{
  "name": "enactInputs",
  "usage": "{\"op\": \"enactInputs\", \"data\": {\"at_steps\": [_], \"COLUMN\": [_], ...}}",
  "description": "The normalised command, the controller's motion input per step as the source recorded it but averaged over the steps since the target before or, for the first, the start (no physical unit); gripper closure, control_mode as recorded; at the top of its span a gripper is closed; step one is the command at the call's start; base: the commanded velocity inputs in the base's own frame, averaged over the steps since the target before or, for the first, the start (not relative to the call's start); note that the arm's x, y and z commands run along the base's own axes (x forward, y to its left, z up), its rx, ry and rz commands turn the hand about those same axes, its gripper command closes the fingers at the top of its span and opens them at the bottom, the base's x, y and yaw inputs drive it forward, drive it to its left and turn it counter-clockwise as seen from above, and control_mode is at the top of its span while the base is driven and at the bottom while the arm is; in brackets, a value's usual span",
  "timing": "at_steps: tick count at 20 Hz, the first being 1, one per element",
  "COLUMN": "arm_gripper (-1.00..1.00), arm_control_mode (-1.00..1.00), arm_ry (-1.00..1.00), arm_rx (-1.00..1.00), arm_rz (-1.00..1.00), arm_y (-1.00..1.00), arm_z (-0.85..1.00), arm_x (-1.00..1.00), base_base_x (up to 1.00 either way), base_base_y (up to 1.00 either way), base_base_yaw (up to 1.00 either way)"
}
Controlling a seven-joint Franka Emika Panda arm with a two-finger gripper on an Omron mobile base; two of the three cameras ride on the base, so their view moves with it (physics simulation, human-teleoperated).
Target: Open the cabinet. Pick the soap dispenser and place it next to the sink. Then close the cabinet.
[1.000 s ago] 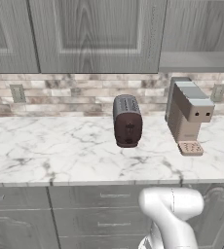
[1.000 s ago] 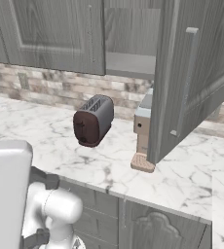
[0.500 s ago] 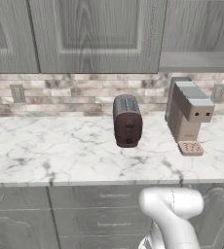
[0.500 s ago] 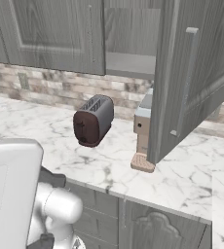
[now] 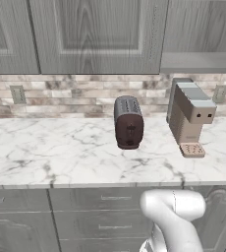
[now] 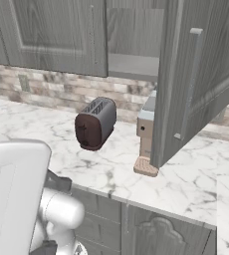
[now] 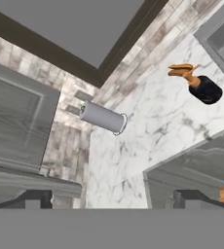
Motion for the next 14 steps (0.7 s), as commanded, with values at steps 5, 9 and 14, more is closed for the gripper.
{"op": "enactInputs", "data": {"at_steps": [5,9,14], "arm_gripper": [-1.00,-1.00,-1.00], "arm_control_mode": [-1.00,-1.00,-1.00], "arm_ry": [0.05,0.04,0.04], "arm_rx": [0.02,0.02,0.02], "arm_rz": [0.00,0.00,0.00], "arm_y": [0.00,0.00,-0.02], "arm_z": [0.00,0.00,0.00], "arm_x": [0.11,0.11,0.10], "base_base_x": [0.00,0.00,0.00], "base_base_y": [0.00,0.00,0.00], "base_base_yaw": [0.00,0.00,0.00]}}
